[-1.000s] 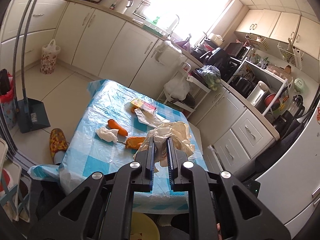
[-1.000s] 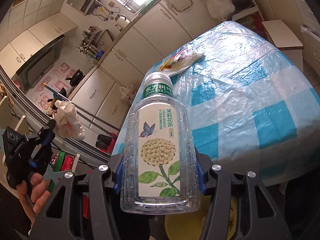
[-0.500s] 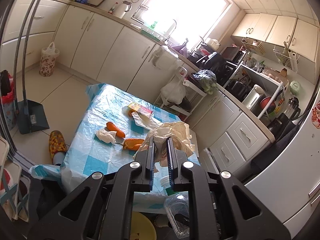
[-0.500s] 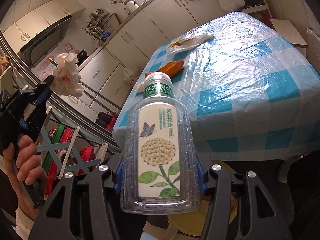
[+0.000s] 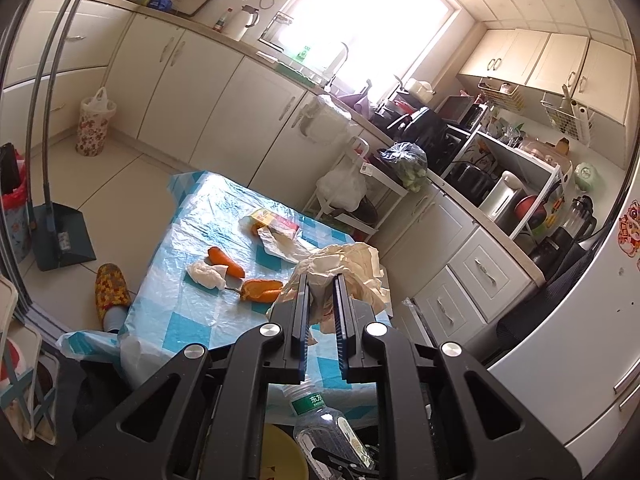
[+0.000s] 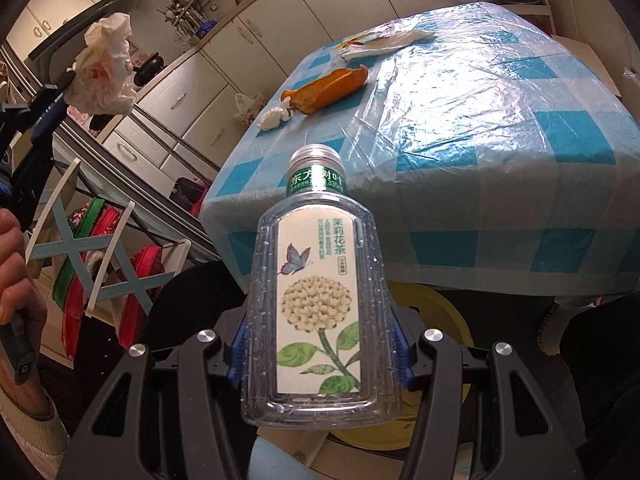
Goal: Collect trash
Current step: 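Carry the bottle over the bin and open the right tool while the left tool holds the tissue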
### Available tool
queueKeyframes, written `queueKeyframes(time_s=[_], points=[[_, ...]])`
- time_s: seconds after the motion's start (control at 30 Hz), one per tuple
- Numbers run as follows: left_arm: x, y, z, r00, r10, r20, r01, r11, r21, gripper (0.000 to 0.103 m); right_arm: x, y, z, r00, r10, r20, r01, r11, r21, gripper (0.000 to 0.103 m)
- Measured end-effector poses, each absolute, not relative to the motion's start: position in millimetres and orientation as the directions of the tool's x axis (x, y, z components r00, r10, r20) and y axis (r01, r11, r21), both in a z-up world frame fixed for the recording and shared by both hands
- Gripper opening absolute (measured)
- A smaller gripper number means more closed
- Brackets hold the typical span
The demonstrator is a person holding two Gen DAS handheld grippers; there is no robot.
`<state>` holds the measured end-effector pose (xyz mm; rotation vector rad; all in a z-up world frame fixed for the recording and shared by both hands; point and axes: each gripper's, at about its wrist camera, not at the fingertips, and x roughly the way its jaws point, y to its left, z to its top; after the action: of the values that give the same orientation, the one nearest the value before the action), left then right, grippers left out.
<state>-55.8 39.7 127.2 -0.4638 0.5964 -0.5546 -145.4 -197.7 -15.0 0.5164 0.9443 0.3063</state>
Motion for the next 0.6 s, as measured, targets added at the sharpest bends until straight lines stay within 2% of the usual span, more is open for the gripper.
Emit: queueKeyframes(time_s=[0.4, 0.47, 0.6], points=[[-56, 44, 128, 0.695, -0.608, -0.385, 0.345, 0.751, -0.563, 0.011, -150, -181, -21, 0.520, 0.420, -0.744, -0.081, 0.891, 0.446, 0.055], [-56, 44, 128, 0.695, -0.608, -0.384, 0.346, 0.751, -0.563, 0.011, -147, -175, -33, 0.463, 0.405, -0.788, -0.074, 0.904, 0.421, 0.062], [-59, 47, 128, 0.698, -0.608, -0.379, 0.349, 0.751, -0.561, 0.011, -147, -175, -40, 0.433, 0.383, -0.816, -0.053, 0.915, 0.401, 0.065]])
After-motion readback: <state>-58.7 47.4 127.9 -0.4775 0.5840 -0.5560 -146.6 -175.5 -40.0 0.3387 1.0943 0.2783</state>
